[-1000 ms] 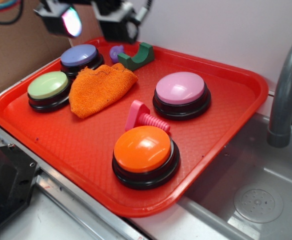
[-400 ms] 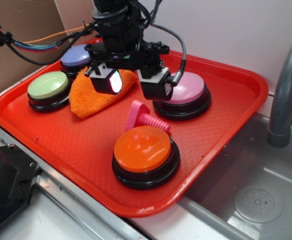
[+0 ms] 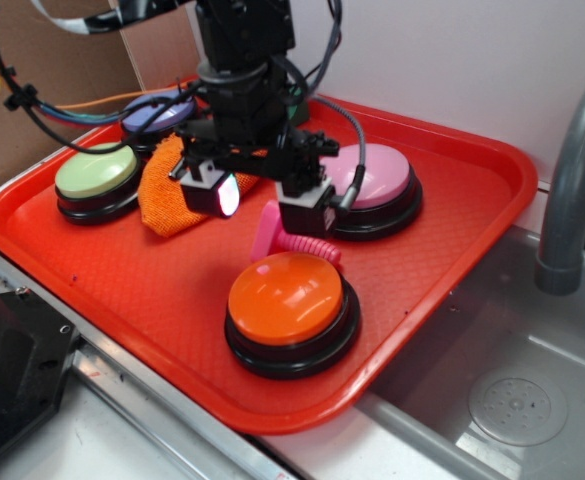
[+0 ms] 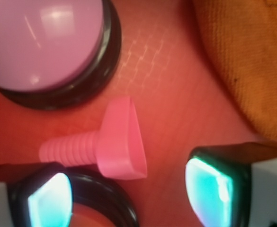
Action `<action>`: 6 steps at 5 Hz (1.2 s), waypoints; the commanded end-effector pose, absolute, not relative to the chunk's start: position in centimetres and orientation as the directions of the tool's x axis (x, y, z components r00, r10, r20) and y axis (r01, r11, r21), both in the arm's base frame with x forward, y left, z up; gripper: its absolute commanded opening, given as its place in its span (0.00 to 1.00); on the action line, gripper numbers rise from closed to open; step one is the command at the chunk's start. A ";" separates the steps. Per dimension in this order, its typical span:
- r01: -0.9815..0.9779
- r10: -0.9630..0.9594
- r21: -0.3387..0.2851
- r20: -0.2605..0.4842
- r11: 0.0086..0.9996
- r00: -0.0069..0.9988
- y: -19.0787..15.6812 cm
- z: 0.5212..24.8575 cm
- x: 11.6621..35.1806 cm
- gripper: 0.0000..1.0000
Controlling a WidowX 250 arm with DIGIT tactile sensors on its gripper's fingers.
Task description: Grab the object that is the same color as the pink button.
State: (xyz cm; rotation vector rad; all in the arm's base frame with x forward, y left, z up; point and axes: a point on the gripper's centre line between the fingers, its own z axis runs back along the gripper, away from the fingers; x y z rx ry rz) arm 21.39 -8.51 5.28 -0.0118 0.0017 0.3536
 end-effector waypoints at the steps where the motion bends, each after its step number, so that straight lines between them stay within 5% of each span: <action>1: -0.351 0.352 -0.027 0.031 0.936 0.935 -8.8 4.9 22.1 1.00; 2: -0.344 0.347 -0.062 0.038 0.937 0.937 -9.0 5.0 22.7 1.00; 3: -0.333 0.335 -0.056 0.041 0.941 0.941 -9.2 5.1 22.9 0.83; 4: -0.342 0.345 -0.060 0.052 0.938 0.937 -9.2 4.8 22.7 0.00; 6: -0.360 0.362 -0.053 0.049 0.932 0.931 -8.7 5.3 22.5 0.00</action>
